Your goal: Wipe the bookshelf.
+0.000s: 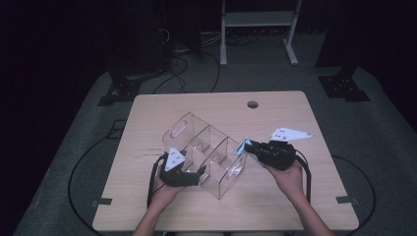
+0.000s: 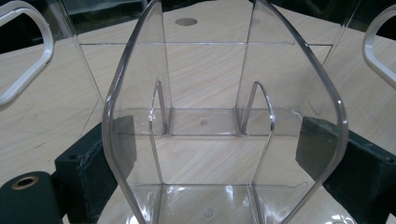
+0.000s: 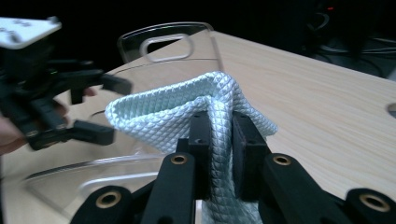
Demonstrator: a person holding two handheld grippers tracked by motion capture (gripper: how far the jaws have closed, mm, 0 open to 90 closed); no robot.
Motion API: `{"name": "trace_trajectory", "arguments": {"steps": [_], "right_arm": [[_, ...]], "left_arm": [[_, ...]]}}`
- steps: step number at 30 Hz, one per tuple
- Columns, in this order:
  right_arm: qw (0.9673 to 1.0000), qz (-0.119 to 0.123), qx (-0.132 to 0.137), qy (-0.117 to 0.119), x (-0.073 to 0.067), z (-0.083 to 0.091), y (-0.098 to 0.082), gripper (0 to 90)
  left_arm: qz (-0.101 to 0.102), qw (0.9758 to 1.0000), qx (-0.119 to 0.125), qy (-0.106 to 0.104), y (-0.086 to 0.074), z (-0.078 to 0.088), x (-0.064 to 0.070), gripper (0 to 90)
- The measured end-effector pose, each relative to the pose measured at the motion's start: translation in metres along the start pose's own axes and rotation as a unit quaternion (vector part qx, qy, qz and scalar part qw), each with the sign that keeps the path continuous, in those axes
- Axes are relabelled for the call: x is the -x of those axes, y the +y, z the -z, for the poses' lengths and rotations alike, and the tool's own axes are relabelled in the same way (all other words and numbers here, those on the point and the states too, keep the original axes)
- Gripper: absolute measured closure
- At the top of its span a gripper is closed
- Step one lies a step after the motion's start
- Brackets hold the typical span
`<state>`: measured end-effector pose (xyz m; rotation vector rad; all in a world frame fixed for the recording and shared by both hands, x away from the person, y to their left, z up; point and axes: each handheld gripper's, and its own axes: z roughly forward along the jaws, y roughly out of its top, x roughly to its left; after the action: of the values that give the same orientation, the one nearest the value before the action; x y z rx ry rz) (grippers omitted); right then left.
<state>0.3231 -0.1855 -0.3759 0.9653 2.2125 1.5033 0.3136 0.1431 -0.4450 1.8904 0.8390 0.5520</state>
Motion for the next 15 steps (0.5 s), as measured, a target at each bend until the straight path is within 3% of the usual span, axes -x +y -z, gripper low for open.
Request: {"name": "trace_trajectory", "arguments": {"steps": [1,6,8,12,15], "right_arm": [[0.9999,0.012,-0.004,-0.007,0.0,-0.001,0.002,79.7],[0.9997,-0.007,-0.011,-0.023,0.009,-0.006,0.004,79.8],[0.9997,-0.001,-0.007,-0.024,0.004,-0.006,0.002,80.0],[0.9999,0.014,-0.003,0.001,-0.012,-0.004,0.001,80.1],[0.9999,0.015,-0.007,0.002,-0.01,-0.004,0.003,80.1]], "left_arm": [[0.0,1.0,0.0,0.0,0.0,0.0,0.0,8.0],[0.0,1.0,-0.001,0.002,0.0,0.0,0.001,8.0],[0.001,1.0,0.001,0.002,0.0,-0.001,0.001,7.9],[0.001,1.0,0.001,0.001,0.0,0.0,0.001,7.9],[0.001,1.0,0.001,0.002,0.0,0.0,0.001,8.0]]}}
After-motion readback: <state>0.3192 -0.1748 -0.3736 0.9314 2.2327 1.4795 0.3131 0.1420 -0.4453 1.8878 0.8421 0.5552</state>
